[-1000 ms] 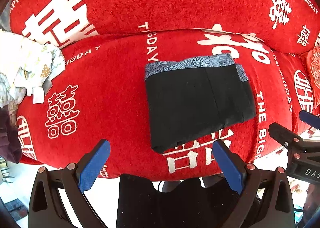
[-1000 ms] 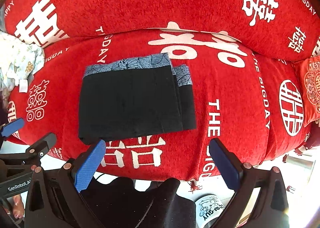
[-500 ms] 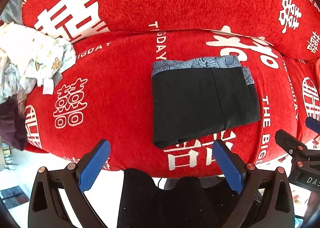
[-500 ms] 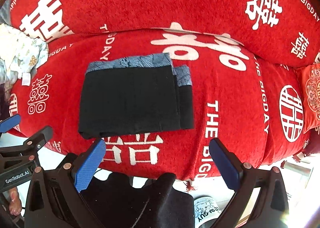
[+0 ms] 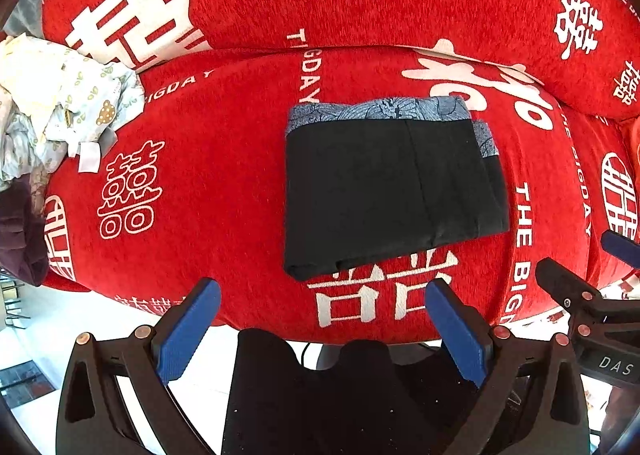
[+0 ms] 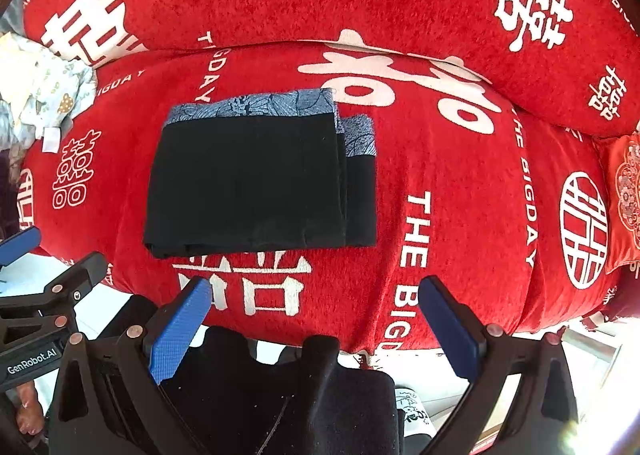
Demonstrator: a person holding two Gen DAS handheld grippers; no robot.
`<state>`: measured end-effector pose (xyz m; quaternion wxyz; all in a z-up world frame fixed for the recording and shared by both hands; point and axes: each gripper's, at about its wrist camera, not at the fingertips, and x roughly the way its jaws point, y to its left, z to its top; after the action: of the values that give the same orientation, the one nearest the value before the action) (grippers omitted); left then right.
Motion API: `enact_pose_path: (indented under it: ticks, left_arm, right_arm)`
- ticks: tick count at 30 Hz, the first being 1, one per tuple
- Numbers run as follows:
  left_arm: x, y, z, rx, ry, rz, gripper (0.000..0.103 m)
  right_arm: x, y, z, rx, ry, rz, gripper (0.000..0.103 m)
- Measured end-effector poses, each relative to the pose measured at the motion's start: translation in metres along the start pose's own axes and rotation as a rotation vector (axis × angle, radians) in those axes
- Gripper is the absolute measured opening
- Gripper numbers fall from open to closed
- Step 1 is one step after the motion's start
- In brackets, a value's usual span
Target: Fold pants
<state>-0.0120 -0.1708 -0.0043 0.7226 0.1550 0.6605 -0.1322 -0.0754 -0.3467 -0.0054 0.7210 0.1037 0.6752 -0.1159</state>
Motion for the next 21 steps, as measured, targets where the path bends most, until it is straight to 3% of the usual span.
enact_pose_path:
  ticks: [21]
  left_arm:
    - [-0.0045, 0.0001, -0.0014, 0.008, -0.024, -0.008, 0.102]
  right_arm:
    - [0.0006, 0.0028, 0.0026, -0.004, 0.002, -0.008, 0.103]
